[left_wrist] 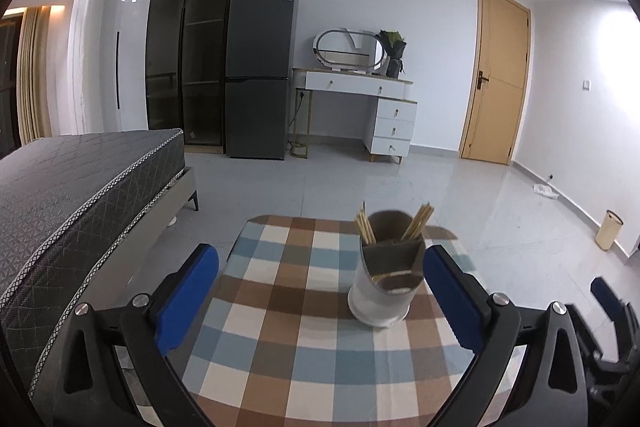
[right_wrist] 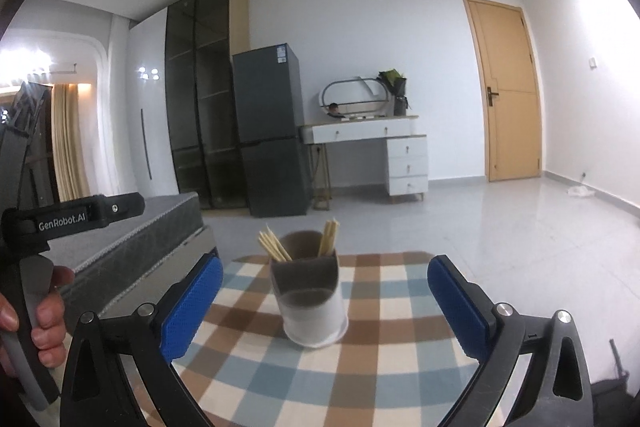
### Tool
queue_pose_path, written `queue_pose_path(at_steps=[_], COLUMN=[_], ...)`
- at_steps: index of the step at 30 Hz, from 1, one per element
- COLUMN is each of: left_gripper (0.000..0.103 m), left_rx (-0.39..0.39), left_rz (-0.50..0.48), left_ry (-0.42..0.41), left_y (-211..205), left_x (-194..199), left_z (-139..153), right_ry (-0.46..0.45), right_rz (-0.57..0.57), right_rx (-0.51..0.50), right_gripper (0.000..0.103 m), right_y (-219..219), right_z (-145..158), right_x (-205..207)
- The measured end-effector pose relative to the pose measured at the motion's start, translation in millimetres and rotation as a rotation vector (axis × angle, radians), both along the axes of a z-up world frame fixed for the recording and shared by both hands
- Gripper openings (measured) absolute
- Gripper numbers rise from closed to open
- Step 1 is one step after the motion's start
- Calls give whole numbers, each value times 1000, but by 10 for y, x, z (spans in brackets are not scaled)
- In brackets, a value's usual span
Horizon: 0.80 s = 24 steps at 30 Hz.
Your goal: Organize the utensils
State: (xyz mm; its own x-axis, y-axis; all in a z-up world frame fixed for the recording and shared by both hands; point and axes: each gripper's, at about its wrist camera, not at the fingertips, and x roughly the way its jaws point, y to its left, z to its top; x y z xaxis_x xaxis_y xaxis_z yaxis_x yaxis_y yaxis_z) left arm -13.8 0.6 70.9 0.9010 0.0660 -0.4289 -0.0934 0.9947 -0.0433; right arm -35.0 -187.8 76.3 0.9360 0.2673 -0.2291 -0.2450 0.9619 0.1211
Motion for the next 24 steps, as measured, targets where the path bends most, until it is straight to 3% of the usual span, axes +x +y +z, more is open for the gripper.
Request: queue_pose_path(at_steps=[13,24], left_gripper=[100,100], left_rx=[74,66], left_rz=[19,11], left_ry=[9,28], left_y=[-41,-25], left_x=[-60,-75], left_z=[-224,-308], right_ry=[49,76], right_rz=[19,18], right_rx=[-43,-59], right_gripper=[103,103], right_y=[44,76], right_z=[-219,-268], right_x=[-71,-67])
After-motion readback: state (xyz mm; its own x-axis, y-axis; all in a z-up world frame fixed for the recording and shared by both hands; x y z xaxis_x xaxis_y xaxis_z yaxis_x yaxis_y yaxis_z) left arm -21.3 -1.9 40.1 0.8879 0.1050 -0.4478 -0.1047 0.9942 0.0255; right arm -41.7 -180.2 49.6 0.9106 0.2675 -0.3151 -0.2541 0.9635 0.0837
